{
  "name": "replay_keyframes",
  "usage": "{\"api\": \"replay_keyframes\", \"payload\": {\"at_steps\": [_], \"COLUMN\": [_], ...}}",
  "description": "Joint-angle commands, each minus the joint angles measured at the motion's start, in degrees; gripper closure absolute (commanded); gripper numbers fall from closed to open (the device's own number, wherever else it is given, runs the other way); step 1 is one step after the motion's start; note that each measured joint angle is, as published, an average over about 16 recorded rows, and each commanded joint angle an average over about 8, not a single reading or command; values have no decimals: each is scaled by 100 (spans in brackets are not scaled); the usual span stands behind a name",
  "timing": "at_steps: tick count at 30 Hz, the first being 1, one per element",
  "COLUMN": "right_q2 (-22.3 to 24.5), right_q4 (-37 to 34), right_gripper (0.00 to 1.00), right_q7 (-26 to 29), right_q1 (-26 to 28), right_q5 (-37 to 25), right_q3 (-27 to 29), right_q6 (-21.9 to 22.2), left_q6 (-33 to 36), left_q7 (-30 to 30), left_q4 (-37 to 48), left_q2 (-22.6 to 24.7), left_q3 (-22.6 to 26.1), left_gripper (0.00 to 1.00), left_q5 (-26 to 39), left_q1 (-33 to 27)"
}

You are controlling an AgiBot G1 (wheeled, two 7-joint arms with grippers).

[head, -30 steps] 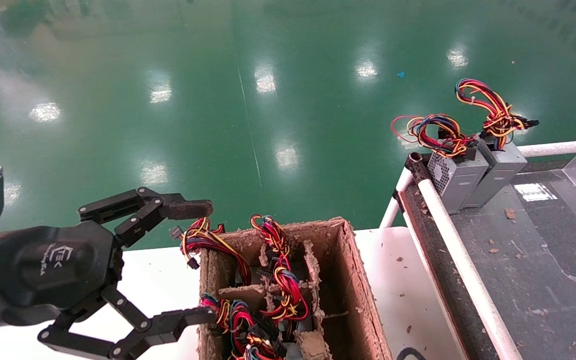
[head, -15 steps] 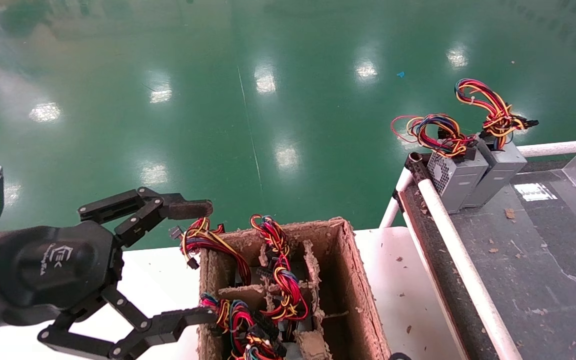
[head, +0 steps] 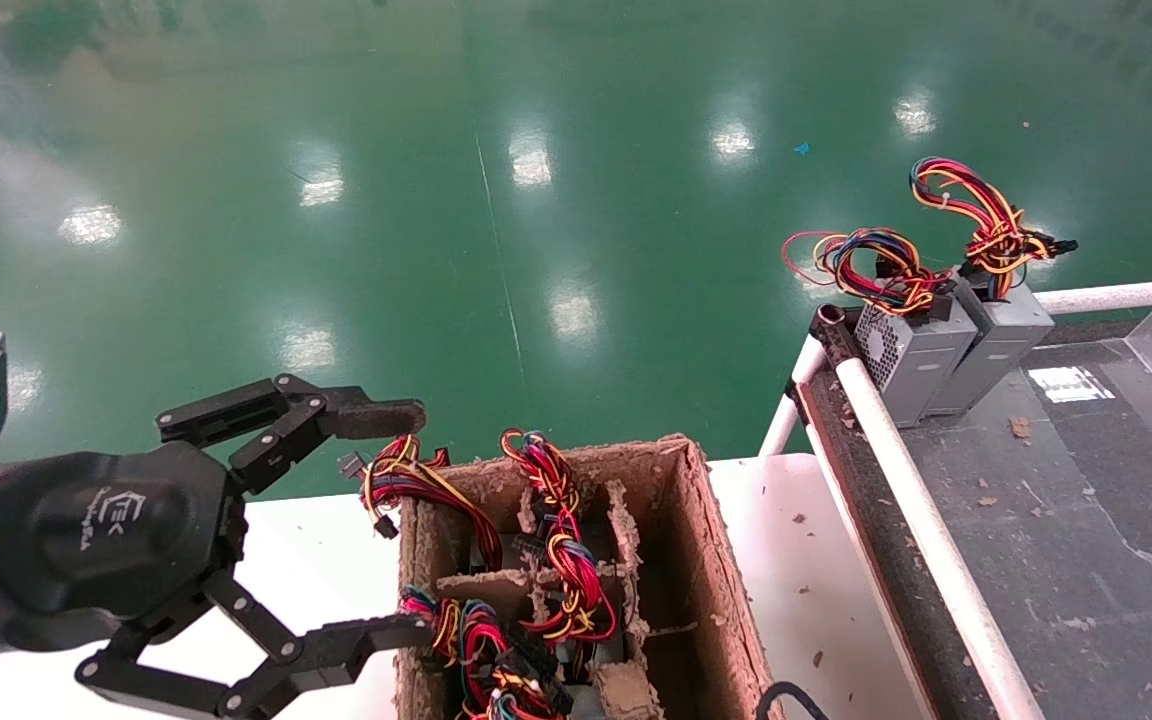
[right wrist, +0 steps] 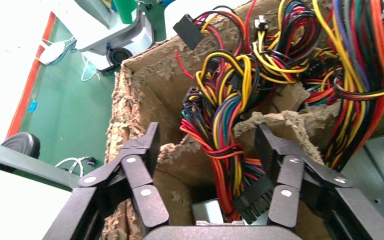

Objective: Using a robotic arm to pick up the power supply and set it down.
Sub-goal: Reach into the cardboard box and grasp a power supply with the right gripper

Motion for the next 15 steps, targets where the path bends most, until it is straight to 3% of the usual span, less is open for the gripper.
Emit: {"api": "replay_keyframes", "payload": {"at_steps": [1, 15], "right_q2": [-7, -19], "right_q4": [-3, -15], "right_gripper": [100, 100], "right_q7": [7, 45], "right_q1": [1, -25], "right_q5": [-18, -53], "right_q3": [1, 8], "right_q6": [33, 137], "left_q6": [0, -1], "left_q7": [0, 1], "left_q4": [0, 0], "left_q2": [0, -1], "left_q3": [0, 1], "left_gripper": [0, 0], "left_q5": [0, -1], "left_q1": [0, 0]}}
